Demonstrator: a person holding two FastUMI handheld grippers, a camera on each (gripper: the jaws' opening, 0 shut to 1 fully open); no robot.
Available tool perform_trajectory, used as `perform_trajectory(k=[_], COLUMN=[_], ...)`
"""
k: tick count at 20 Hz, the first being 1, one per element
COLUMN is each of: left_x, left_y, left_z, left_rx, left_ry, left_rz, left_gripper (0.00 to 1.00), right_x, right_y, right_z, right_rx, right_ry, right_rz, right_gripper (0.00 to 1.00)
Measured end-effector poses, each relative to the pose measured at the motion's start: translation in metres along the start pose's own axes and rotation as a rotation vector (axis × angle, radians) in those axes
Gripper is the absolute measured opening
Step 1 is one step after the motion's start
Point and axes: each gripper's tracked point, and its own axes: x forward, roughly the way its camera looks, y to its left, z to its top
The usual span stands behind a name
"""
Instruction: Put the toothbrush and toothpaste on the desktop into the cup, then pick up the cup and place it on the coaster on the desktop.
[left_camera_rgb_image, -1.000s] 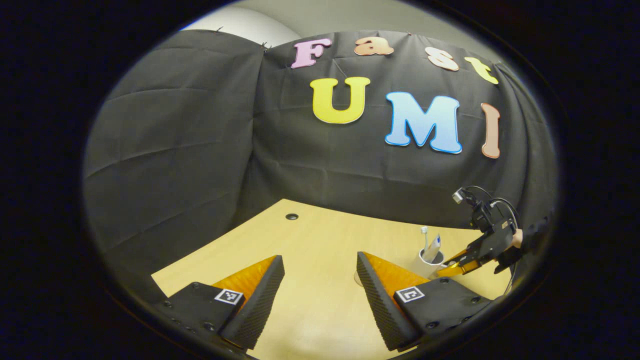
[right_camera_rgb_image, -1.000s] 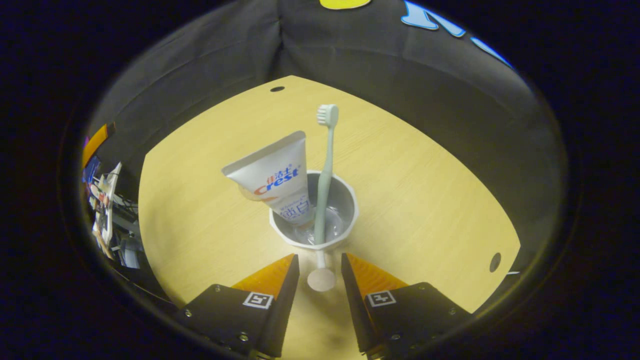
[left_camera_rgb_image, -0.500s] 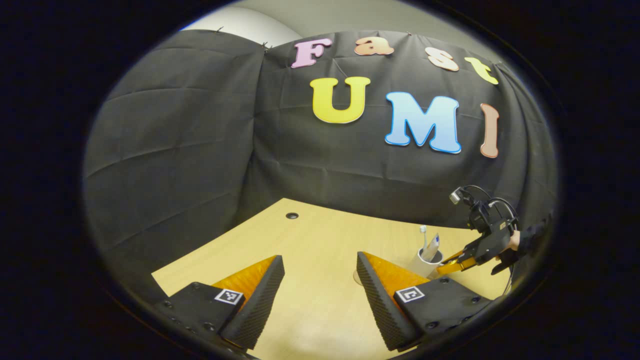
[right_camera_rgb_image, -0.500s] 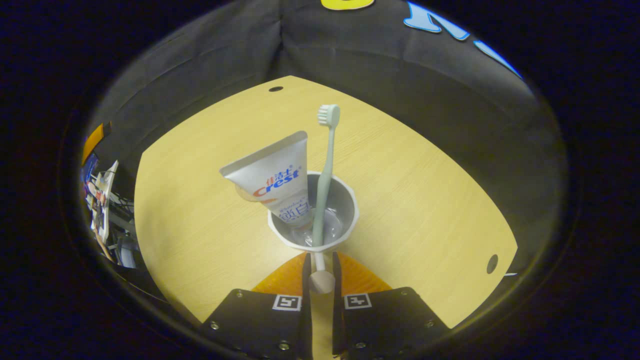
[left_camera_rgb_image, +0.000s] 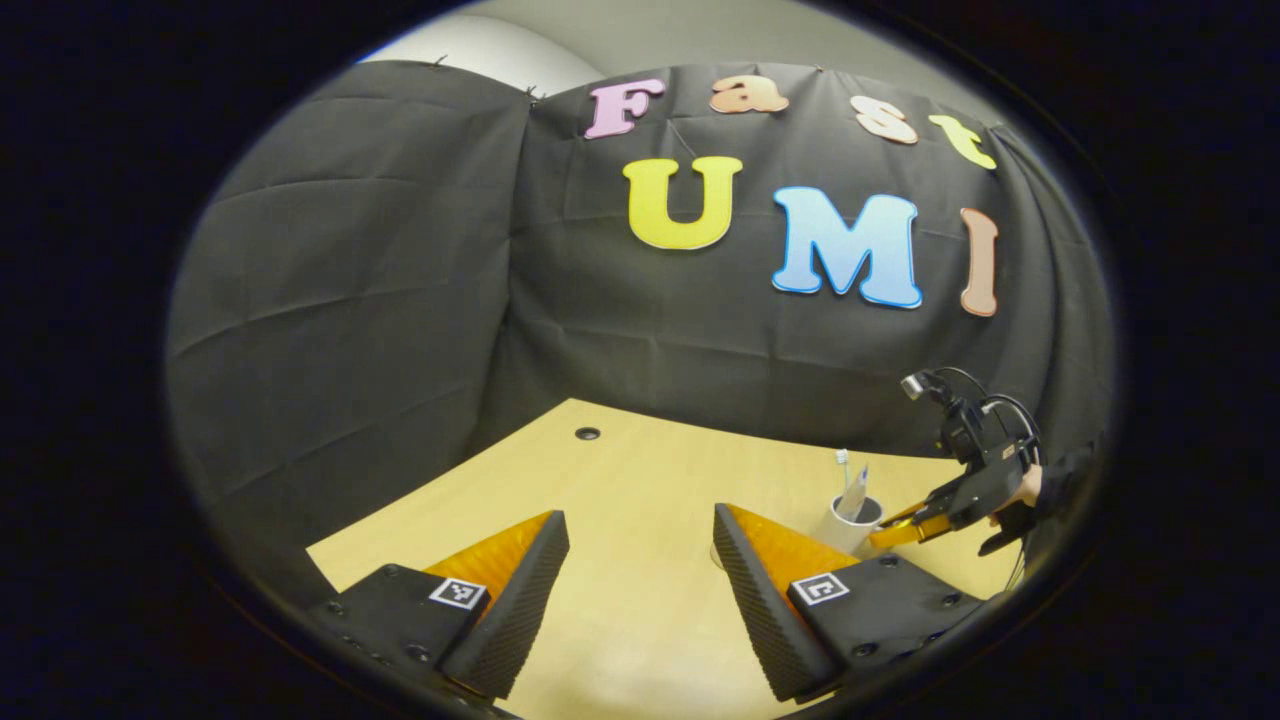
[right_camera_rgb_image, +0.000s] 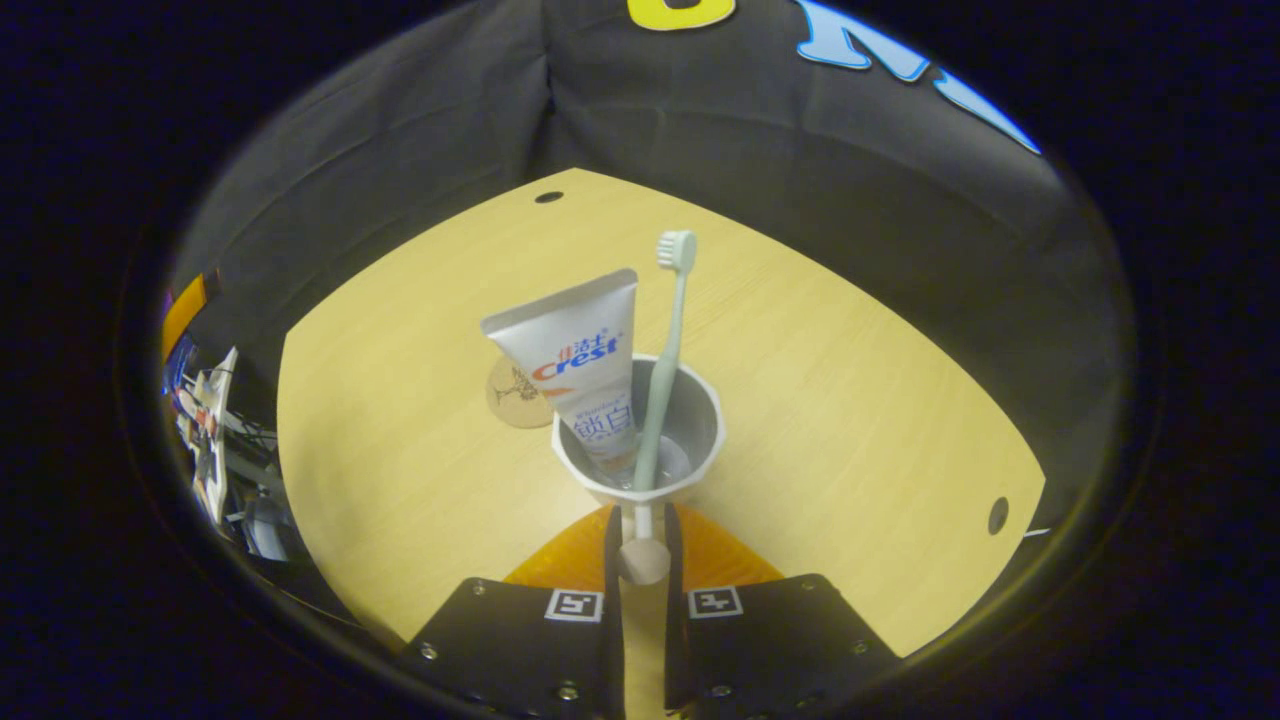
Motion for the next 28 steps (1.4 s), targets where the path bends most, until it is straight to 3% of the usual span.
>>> perform_trajectory(k=[4, 5, 28], left_x=[-0.004, -0.005, -0.011], left_y=[0.010, 0.012, 0.052], left_z=[-0.001, -0.001, 0.001], left_rx=[-0.004, -0.007, -0.020], left_ry=[-0.003, -0.002, -0.009], left_rz=[0.010, 0.014, 0.036], left_gripper=[0.95, 0.95, 0.95], right_x=[0.004, 0.005, -0.006], right_y=[0.005, 0.007, 0.051], right_z=[-0.007, -0.003, 0.037], right_rx=[0.010, 0.026, 0.185], right_ry=[0.014, 0.001, -0.154], right_rz=[-0.017, -0.023, -0.039], right_gripper=[0.16, 0.06, 0.06])
